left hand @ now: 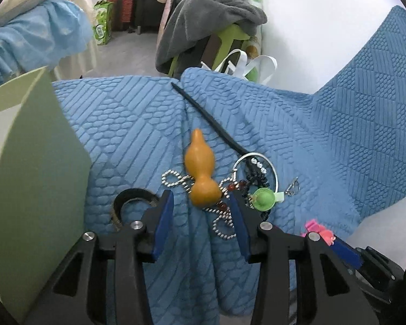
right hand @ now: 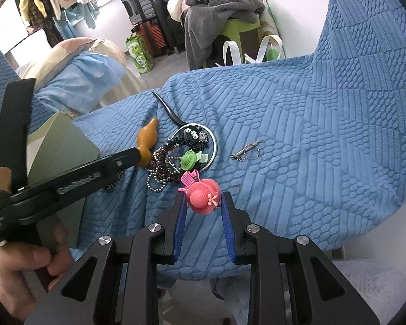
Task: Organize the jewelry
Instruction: 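Grasp the orange gourd pendant with the left tool while the right tool holds the pink clip, then carry the gourd and clip into the white box and open both tools, then move both tools from the box back to the jewelry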
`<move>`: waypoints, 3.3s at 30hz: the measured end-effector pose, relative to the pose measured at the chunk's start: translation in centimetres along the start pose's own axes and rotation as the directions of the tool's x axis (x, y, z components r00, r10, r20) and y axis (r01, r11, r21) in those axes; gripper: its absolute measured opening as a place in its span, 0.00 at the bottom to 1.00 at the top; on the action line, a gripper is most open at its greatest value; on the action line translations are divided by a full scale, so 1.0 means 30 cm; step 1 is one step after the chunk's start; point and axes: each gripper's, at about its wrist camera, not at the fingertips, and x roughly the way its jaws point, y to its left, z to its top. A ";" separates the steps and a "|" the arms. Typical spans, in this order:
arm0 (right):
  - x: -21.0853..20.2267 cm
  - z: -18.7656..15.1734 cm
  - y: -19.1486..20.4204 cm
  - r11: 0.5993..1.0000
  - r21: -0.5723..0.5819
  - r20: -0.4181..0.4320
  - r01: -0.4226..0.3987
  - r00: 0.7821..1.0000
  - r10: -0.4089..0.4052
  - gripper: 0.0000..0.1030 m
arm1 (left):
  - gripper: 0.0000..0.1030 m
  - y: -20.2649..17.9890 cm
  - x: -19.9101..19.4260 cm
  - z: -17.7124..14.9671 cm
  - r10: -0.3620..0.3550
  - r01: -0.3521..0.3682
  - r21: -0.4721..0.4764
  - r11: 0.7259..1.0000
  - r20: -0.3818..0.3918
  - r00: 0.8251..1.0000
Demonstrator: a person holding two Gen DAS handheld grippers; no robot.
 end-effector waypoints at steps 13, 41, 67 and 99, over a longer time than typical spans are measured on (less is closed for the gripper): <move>0.010 0.011 0.001 1.000 -0.002 0.002 -0.001 1.000 0.001 0.23 | 0.27 -0.011 0.054 -0.012 0.053 -0.054 0.019 0.998 0.013 0.998; -0.500 0.210 0.318 0.988 -0.115 0.246 -0.104 0.961 0.129 0.23 | 0.27 0.074 -0.791 0.057 0.038 -0.057 0.055 0.997 0.302 0.953; -0.115 0.123 0.811 0.934 -0.306 -0.072 -0.185 0.983 0.172 0.23 | 0.27 0.548 -0.661 -0.063 0.178 -0.167 -0.172 0.971 0.052 0.983; -0.378 0.225 0.655 0.923 -0.334 0.184 -0.192 0.947 0.263 0.40 | 0.69 0.385 -0.902 0.001 0.190 -0.139 -0.166 0.976 0.352 0.916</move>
